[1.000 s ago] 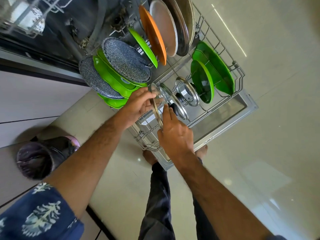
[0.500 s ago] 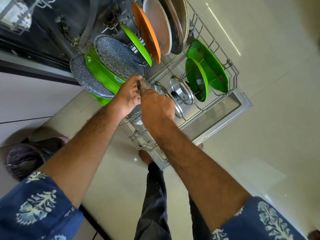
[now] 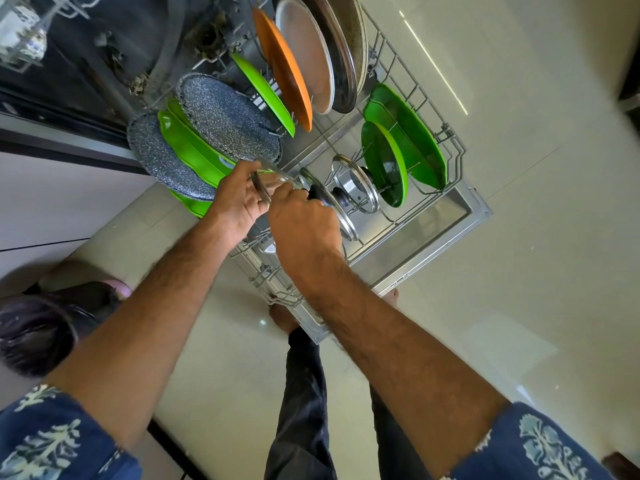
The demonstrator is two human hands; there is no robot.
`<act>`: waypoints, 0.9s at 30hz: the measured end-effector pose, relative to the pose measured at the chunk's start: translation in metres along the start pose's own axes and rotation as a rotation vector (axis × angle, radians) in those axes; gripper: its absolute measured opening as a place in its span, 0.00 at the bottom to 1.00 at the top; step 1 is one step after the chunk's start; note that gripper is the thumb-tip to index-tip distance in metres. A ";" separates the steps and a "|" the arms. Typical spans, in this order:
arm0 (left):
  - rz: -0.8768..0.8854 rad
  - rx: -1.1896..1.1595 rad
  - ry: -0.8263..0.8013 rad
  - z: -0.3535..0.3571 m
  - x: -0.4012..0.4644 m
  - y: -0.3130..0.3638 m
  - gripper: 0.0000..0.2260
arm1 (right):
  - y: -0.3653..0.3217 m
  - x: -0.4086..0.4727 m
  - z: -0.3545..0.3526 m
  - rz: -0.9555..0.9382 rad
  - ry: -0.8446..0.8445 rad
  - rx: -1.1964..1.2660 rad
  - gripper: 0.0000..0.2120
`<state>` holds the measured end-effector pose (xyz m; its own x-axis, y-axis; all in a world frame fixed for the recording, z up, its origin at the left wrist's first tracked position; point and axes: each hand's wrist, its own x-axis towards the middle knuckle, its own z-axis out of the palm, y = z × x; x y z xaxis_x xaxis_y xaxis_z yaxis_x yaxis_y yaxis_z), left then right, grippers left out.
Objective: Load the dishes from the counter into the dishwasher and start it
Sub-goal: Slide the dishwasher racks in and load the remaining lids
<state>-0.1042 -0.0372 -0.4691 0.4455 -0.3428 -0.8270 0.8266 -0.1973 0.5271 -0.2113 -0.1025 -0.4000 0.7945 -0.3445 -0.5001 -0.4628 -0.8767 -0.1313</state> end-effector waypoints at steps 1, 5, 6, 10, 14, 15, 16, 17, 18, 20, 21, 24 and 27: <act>0.012 0.020 -0.010 -0.001 0.000 0.000 0.09 | 0.000 -0.002 0.001 0.007 0.002 0.021 0.32; 0.037 0.004 -0.050 -0.003 -0.005 -0.003 0.09 | 0.001 -0.013 0.006 -0.012 0.016 0.026 0.34; 0.033 -0.011 -0.047 -0.004 -0.007 -0.005 0.08 | 0.003 -0.015 0.006 -0.006 0.026 0.035 0.32; -0.064 0.154 0.096 -0.024 -0.013 -0.010 0.15 | 0.015 -0.030 -0.001 -0.036 0.103 0.110 0.21; -0.352 0.352 0.036 -0.060 -0.030 -0.014 0.21 | 0.045 -0.044 -0.009 -0.247 0.166 0.101 0.23; -0.415 0.322 -0.016 -0.068 -0.036 -0.016 0.21 | 0.053 -0.045 -0.009 -0.309 0.155 0.103 0.23; -0.460 0.293 -0.066 -0.074 -0.040 -0.020 0.20 | 0.060 -0.047 -0.009 -0.375 0.134 0.114 0.23; -0.490 0.276 -0.105 -0.078 -0.044 -0.024 0.20 | 0.065 -0.048 -0.009 -0.448 0.117 0.133 0.23; -0.515 0.278 -0.122 -0.080 -0.048 -0.031 0.19 | 0.068 -0.050 -0.011 -0.526 0.103 0.169 0.23; -0.568 0.304 -0.098 -0.079 -0.054 -0.049 0.16 | 0.071 -0.051 -0.012 -0.684 0.074 0.234 0.23; -0.584 0.315 -0.087 -0.075 -0.056 -0.059 0.17 | 0.073 -0.050 -0.009 -0.752 0.081 0.249 0.22; -0.502 0.310 -0.005 -0.064 -0.059 -0.087 0.25 | 0.073 -0.042 0.006 -0.803 0.226 0.239 0.19; -0.395 0.120 0.101 -0.058 -0.061 -0.103 0.23 | 0.066 -0.045 0.019 -0.494 0.394 0.438 0.22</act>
<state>-0.1963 0.0566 -0.4844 0.1388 -0.1292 -0.9819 0.8975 -0.4027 0.1798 -0.2848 -0.1383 -0.4020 0.9929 -0.1137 0.0362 -0.0658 -0.7752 -0.6283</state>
